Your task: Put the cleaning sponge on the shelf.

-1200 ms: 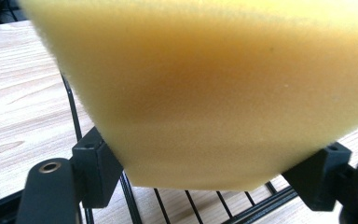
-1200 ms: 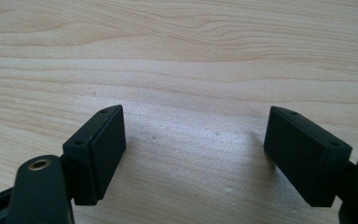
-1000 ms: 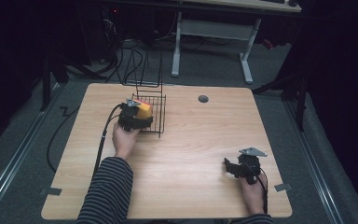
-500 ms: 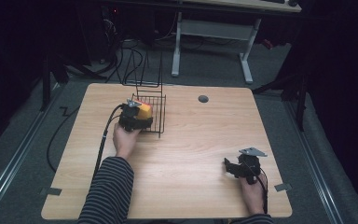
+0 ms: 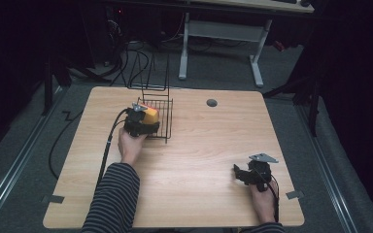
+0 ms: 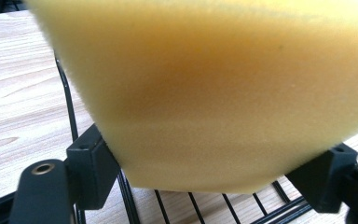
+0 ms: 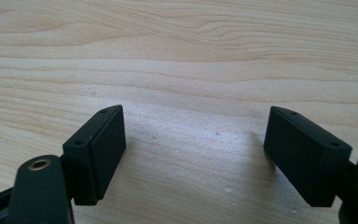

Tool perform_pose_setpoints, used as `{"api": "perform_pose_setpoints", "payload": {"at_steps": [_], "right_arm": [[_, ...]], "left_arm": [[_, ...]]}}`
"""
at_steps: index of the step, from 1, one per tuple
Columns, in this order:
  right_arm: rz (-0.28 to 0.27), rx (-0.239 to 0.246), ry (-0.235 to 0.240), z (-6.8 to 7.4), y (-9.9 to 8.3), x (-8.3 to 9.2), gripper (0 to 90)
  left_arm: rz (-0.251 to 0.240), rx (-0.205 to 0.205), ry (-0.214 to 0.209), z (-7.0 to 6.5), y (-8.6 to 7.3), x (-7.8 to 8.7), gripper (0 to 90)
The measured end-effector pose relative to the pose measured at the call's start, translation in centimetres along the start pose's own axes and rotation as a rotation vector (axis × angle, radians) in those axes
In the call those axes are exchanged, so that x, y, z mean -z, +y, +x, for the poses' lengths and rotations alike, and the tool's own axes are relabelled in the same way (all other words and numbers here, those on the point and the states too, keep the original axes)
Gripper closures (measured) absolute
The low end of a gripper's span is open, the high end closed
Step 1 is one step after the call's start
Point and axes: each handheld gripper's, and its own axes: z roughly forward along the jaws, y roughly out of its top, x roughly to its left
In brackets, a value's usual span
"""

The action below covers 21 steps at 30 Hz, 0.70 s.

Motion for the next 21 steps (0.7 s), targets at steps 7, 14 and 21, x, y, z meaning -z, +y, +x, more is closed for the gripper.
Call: {"api": "perform_pose_setpoints", "payload": {"at_steps": [7, 14, 21], "right_arm": [[0.0, 0.0, 0.0, 0.0, 0.0, 0.0, 20.9], [0.0, 0.0, 0.0, 0.0, 0.0, 0.0, 20.9], [0.0, 0.0, 0.0, 0.0, 0.0, 0.0, 20.9]], "left_arm": [[-0.001, 0.009, -0.002, 0.07, 0.0, 0.02, 16.4], [-0.006, 0.013, -0.008, 0.1, 0.01, 0.07, 13.1], [0.013, 0.027, -0.044, 0.38, -0.16, 0.18, 3.4]]}}
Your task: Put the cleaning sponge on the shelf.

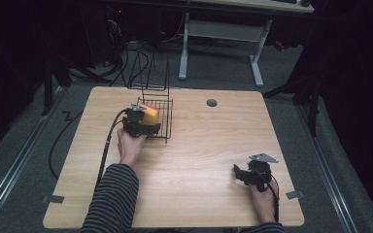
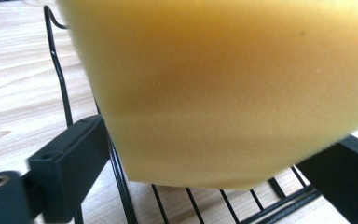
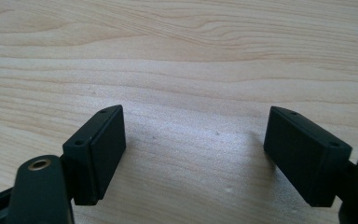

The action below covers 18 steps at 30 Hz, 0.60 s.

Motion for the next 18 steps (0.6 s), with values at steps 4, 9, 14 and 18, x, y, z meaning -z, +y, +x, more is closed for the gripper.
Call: {"api": "perform_pose_setpoints", "payload": {"at_steps": [4, 9, 14, 18], "right_arm": [[0.0, -0.001, 0.0, 0.0, 0.0, 0.0, 20.9], [0.0, 0.0, 0.0, 0.0, 0.0, 0.0, 20.9], [0.0, 0.0, 0.0, 0.0, 0.0, 0.0, 20.9], [0.0, 0.0, 0.0, 0.0, 0.0, 0.0, 20.9]], "left_arm": [[-0.004, 0.002, -0.016, 0.1, -0.1, 0.5, 0.3], [-0.013, -0.007, -0.022, 0.1, -0.4, 1.0, 0.3], [-0.022, -0.022, -0.033, 0.0, -0.8, 1.9, 0.2], [-0.031, -0.042, -0.029, -0.1, -1.0, 2.7, 0.3]]}}
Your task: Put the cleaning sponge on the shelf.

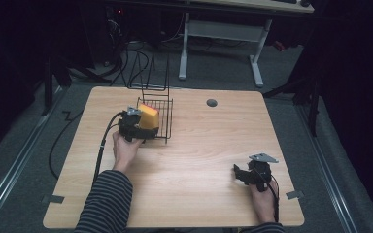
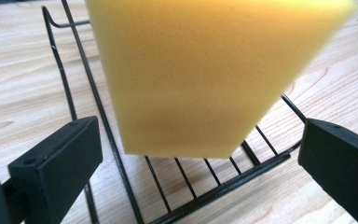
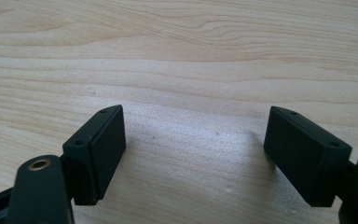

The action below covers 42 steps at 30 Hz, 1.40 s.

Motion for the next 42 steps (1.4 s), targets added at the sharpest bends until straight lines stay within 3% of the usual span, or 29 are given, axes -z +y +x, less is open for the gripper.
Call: {"api": "perform_pose_setpoints", "payload": {"at_steps": [19, 42], "right_arm": [[0.0, 0.0, 0.0, 0.0, 0.0, 0.0, 20.9], [0.0, -0.001, -0.001, 0.0, 0.0, 0.0, 20.9]], "left_arm": [[-0.062, -0.043, -0.043, -0.9, -0.9, 3.6, 3.6], [-0.117, -0.039, -0.059, -0.3, -1.9, 7.8, 6.1]]}}
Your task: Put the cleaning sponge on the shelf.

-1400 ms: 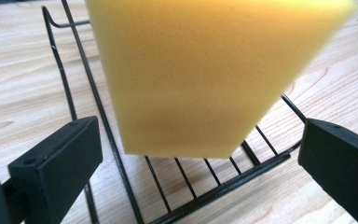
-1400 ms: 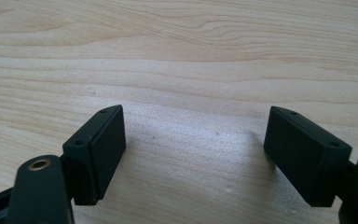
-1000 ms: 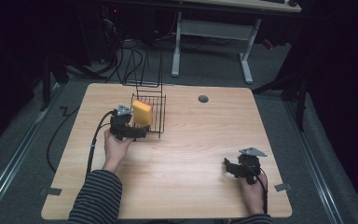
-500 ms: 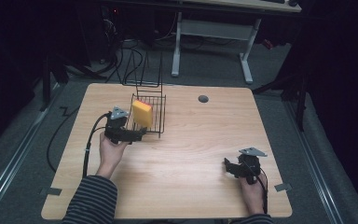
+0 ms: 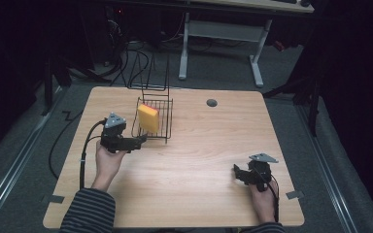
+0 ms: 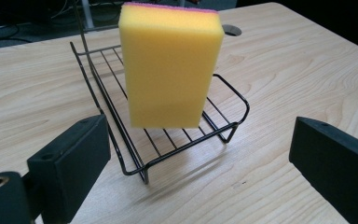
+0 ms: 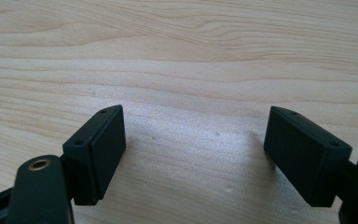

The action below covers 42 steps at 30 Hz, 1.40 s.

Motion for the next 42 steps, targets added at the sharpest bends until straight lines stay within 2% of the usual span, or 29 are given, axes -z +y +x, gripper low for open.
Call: {"api": "perform_pose_setpoints", "payload": {"at_steps": [4, 5, 11, 24, 29, 35, 36, 39, 41, 42], "right_arm": [[-0.003, -0.001, -0.001, 0.0, 0.0, 0.0, 20.9], [-0.008, 0.019, -0.001, -0.2, 0.0, -0.1, 20.9], [-0.006, 0.013, -0.001, -0.1, 0.0, -0.1, 20.9], [-0.008, 0.018, -0.002, -0.1, 0.0, -0.1, 20.9], [-0.007, 0.018, -0.002, -0.1, 0.0, -0.1, 20.9], [-0.006, 0.014, -0.001, -0.1, 0.0, -0.1, 21.0], [-0.003, 0.001, -0.002, 0.0, 0.0, 0.0, 20.9], [-0.009, 0.023, -0.001, -0.2, 0.0, -0.1, 20.9], [-0.004, 0.007, -0.001, -0.1, 0.0, 0.0, 20.9], [-0.007, 0.018, -0.001, -0.1, 0.0, -0.1, 20.9]], "left_arm": [[-0.003, 0.001, -0.007, -0.2, 0.0, 0.8, 6.3], [-0.003, -0.003, -0.007, -0.2, -0.1, 1.1, 6.3], [0.003, -0.006, -0.009, -0.3, -0.4, 2.4, 6.4], [-0.037, 0.012, -0.011, 0.2, -2.4, 5.5, 7.6], [-0.046, 0.019, -0.012, 0.3, -3.0, 6.0, 8.3], [-0.035, 0.012, -0.009, 0.3, -3.6, 6.2, 9.5], [-0.036, 0.012, -0.009, 0.2, -3.7, 6.2, 9.8], [-0.026, 0.006, -0.007, 0.1, -4.0, 6.2, 10.3], [-0.022, 0.004, -0.001, 0.1, -4.3, 6.2, 10.3], [-0.021, 0.004, 0.0, 0.1, -4.4, 6.2, 10.3]]}}
